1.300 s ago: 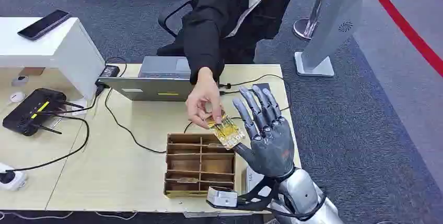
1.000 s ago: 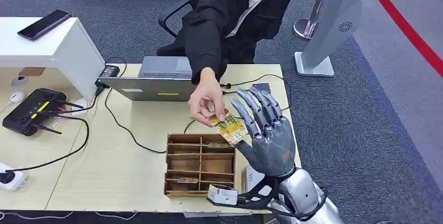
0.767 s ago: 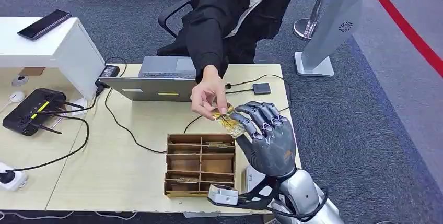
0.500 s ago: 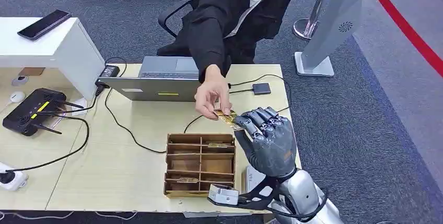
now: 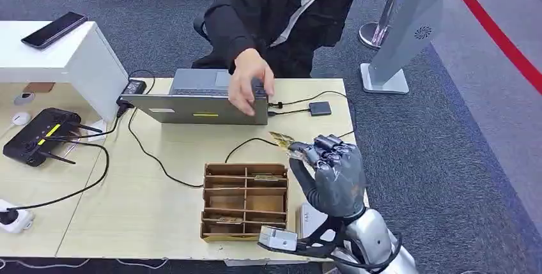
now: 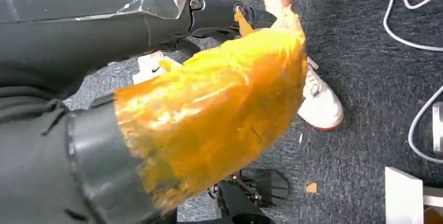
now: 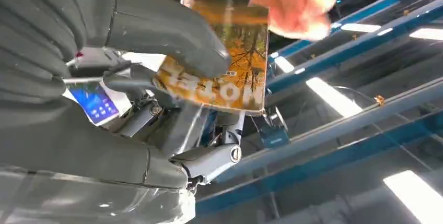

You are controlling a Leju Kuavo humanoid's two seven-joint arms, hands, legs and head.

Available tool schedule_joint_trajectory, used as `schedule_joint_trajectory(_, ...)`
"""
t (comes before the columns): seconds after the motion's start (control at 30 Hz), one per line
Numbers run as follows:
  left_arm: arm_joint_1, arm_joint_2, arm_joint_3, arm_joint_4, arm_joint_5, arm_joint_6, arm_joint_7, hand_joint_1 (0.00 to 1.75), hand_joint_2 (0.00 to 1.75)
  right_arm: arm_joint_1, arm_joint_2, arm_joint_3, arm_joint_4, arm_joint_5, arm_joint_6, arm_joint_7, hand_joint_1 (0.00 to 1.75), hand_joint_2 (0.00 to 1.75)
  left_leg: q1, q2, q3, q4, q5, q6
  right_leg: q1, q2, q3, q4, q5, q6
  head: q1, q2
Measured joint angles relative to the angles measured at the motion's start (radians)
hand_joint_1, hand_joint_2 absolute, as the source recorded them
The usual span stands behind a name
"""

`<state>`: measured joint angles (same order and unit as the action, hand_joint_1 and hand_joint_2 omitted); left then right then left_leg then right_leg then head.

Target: Pass the card to the sensor for recognition and then transmit it.

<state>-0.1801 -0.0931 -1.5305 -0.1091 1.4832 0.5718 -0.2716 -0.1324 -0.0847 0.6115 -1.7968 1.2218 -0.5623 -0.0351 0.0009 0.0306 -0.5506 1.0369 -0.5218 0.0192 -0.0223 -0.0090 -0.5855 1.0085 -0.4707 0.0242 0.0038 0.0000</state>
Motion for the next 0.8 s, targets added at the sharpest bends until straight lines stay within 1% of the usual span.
schedule_joint_trajectory(0.3, 0.009, 0.0, 0.0, 0.0, 0.026, 0.003, -0.015, 0.0, 0.0, 0.038, -0.004, -0.002, -0.002, -0.135, 0.039, -0.026, 1.75, 1.75, 0.0, 0.0, 0.0, 0.0, 0.0, 0.0, 0.0, 0.0, 0.0, 0.0, 0.0, 0.0, 0.0, 0.0)
schedule_joint_trajectory(0.5, 0.016, 0.0, 0.0, 0.0, 0.034, 0.005, -0.021, 0.0, 0.0, 0.068, -0.008, -0.007, -0.002, -0.169, 0.042, -0.033, 1.75, 1.75, 0.0, 0.0, 0.0, 0.0, 0.0, 0.0, 0.0, 0.0, 0.0, 0.0, 0.0, 0.0, 0.0, 0.0)
schedule_joint_trajectory(0.63, 0.018, 0.0, 0.0, 0.0, 0.043, 0.006, -0.024, 0.0, 0.0, 0.089, -0.008, -0.02, -0.002, -0.204, 0.057, -0.041, 1.75, 1.75, 0.0, 0.0, 0.0, 0.0, 0.0, 0.0, 0.0, 0.0, 0.0, 0.0, 0.0, 0.0, 0.0, 0.0)
schedule_joint_trajectory(0.8, 0.023, 0.002, 0.0, 0.0, 0.06, 0.002, -0.033, 0.0, 0.0, 0.148, -0.008, -0.043, 0.002, -0.267, 0.073, -0.053, 1.75, 1.75, 0.0, 0.0, 0.0, 0.0, 0.0, 0.0, 0.0, 0.0, 0.0, 0.0, 0.0, 0.0, 0.0, 0.0)
